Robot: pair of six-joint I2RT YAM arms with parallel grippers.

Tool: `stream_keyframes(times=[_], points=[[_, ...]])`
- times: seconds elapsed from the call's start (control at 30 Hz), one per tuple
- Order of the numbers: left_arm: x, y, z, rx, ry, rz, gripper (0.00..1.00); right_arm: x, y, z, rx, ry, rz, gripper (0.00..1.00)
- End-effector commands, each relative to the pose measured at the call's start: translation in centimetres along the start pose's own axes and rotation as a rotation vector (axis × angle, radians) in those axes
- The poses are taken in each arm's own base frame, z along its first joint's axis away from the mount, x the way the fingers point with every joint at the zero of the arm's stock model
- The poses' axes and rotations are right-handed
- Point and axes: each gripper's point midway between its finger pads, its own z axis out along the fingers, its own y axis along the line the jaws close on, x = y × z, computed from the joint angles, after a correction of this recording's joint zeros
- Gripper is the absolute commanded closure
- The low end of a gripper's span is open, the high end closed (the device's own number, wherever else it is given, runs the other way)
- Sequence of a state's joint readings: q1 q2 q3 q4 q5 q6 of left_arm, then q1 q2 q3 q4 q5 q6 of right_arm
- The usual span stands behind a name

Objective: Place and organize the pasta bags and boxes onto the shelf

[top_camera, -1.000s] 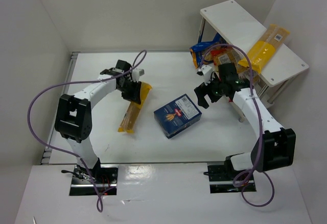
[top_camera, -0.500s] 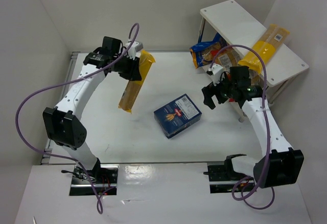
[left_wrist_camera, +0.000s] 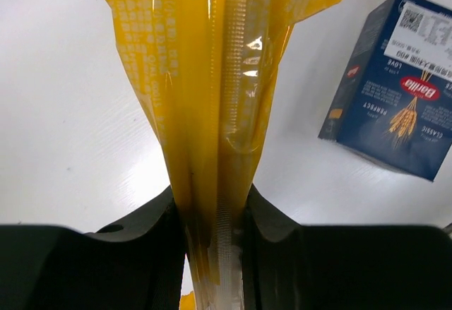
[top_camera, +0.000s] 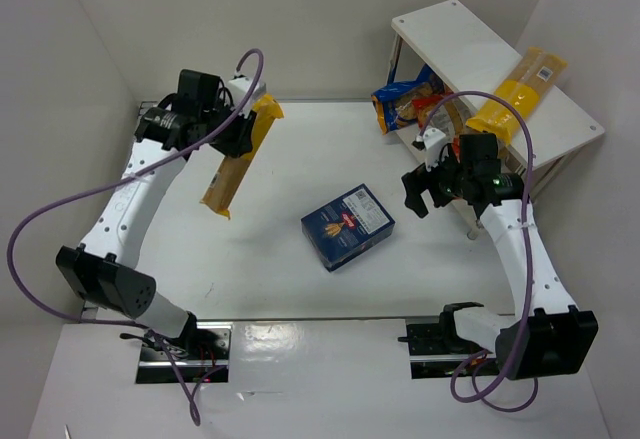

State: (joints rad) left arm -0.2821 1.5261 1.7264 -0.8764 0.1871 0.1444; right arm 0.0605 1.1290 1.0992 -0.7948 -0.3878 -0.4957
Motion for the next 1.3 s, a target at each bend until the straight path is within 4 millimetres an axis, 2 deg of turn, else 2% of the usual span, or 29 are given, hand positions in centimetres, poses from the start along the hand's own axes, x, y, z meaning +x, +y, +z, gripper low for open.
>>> stream_keyframes(times=[0.0, 0.03, 0.07, 0.1, 0.17, 0.2, 0.27, 0.3, 0.33, 0.37, 0.4, 0.43, 0.47, 0.5, 0.53, 0.57, 0.63, 0.67, 0.7, 0.73, 0.83, 0.9, 0.93, 1.03, 1.1, 1.17, 1.2, 1.27], points=[[-4.4, 0.5, -4.3, -0.08, -0.139, 0.089, 1.0, -1.8, 0.0, -1.8, 0.022, -0.062, -0.036, 0.0], [-5.0, 0.4, -4.5, -0.071, -0.147, 0.091, 1.0, -1.8, 0.0, -1.8, 0.022, -0.062, -0.036, 0.0], [-6.8, 0.0, -5.7, -0.071, -0.193, 0.107, 1.0, -2.0, 0.0, -2.1, 0.026, -0.071, -0.04, 0.0], [-7.3, 0.2, -5.2, -0.071, -0.189, 0.115, 1.0, -2.0, 0.0, -2.1, 0.027, -0.071, -0.04, 0.0], [-9.3, -0.6, -5.3, -0.056, -0.228, 0.138, 1.0, -2.0, 0.2, -2.6, 0.034, -0.086, -0.047, 0.0], [-11.2, -0.3, -5.3, -0.064, -0.262, 0.144, 1.0, -2.0, 0.2, -2.6, 0.034, -0.086, -0.047, 0.0], [-12.8, -1.6, -5.2, -0.031, -0.282, 0.154, 1.0, -2.0, 0.4, -3.0, 0.04, -0.097, -0.052, 0.0], [-13.2, -1.7, -3.1, -0.016, -0.254, 0.142, 1.0, -2.0, 0.4, -3.0, 0.04, -0.097, -0.052, 0.0], [-16.6, -2.7, -5.7, -0.008, -0.364, 0.159, 1.0, -1.8, 0.6, -3.1, 0.041, -0.098, -0.053, 0.0], [-16.7, -3.3, -5.9, 0.005, -0.353, 0.164, 1.0, -1.9, 0.7, -3.3, 0.044, -0.107, -0.048, 0.0], [-16.8, -3.5, -2.4, 0.024, -0.313, 0.165, 1.0, -1.9, 0.7, -3.3, 0.044, -0.108, -0.048, 0.0], [-17.6, -4.1, -2.8, 0.022, -0.347, 0.178, 1.0, -1.6, 0.6, -3.5, 0.052, -0.108, -0.043, 0.0], [-19.7, -5.5, -5.0, 0.017, -0.458, 0.216, 1.0, -1.5, 0.7, -3.6, 0.053, -0.109, -0.043, 0.0], [-18.0, -5.9, -2.4, 0.029, -0.351, 0.209, 1.0, -1.5, 0.7, -3.6, 0.053, -0.109, -0.043, 0.0], [-18.8, -6.2, -2.1, 0.047, -0.384, 0.199, 1.0, -1.2, 0.6, -3.7, 0.061, -0.11, -0.028, 0.0], [-18.7, -7.1, -1.4, 0.078, -0.378, 0.208, 1.0, -1.2, 0.8, -3.7, 0.052, -0.114, -0.028, 0.0], [-19.9, -8.8, -2.4, 0.104, -0.43, 0.221, 1.0, -1.0, 0.7, -4.0, 0.058, -0.111, -0.02, 0.0], [-19.8, -9.9, -0.5, 0.117, -0.416, 0.239, 1.0, -1.0, 0.6, -4.0, 0.057, -0.114, -0.015, 0.0], [-20.6, -10.3, -1.3, 0.119, -0.459, 0.246, 1.0, -0.8, 0.8, -4.0, 0.053, -0.106, -0.011, 0.0], [-20.6, -10.3, -1.2, 0.119, -0.455, 0.246, 1.0, -0.9, 0.7, -4.3, 0.055, -0.117, -0.008, 0.0], [-20.6, -12.2, -1.5, 0.178, -0.465, 0.246, 1.0, -1.5, 0.6, -4.8, 0.056, -0.14, 0.017, 0.0], [-21.0, -13.9, -1.8, 0.205, -0.49, 0.263, 1.0, -2.8, 0.4, -5.5, 0.062, -0.178, -0.002, 0.0], [-20.9, -14.4, -1.3, 0.231, -0.487, 0.269, 1.0, -3.3, 0.6, -5.7, 0.053, -0.193, 0.003, 0.0], [-21.4, -16.6, -2.6, 0.312, -0.527, 0.286, 1.0, -4.9, 0.6, -6.2, 0.037, -0.231, -0.004, 0.0], [-21.5, -17.2, -3.0, 0.35, -0.54, 0.277, 1.0, -6.0, 0.5, -6.3, 0.026, -0.253, -0.001, 0.0], [-21.9, -18.3, -4.7, 0.414, -0.575, 0.289, 1.0, -6.9, 0.9, -6.6, -0.003, -0.278, -0.002, 0.0], [-22.0, -18.6, -5.0, 0.436, -0.582, 0.278, 1.0, -7.6, 0.7, -6.9, 0.003, -0.29, -0.009, 0.0], [-22.6, -19.5, -6.9, 0.489, -0.63, 0.292, 1.0, -9.3, 1.0, -7.2, -0.028, -0.33, -0.01, 0.0]])
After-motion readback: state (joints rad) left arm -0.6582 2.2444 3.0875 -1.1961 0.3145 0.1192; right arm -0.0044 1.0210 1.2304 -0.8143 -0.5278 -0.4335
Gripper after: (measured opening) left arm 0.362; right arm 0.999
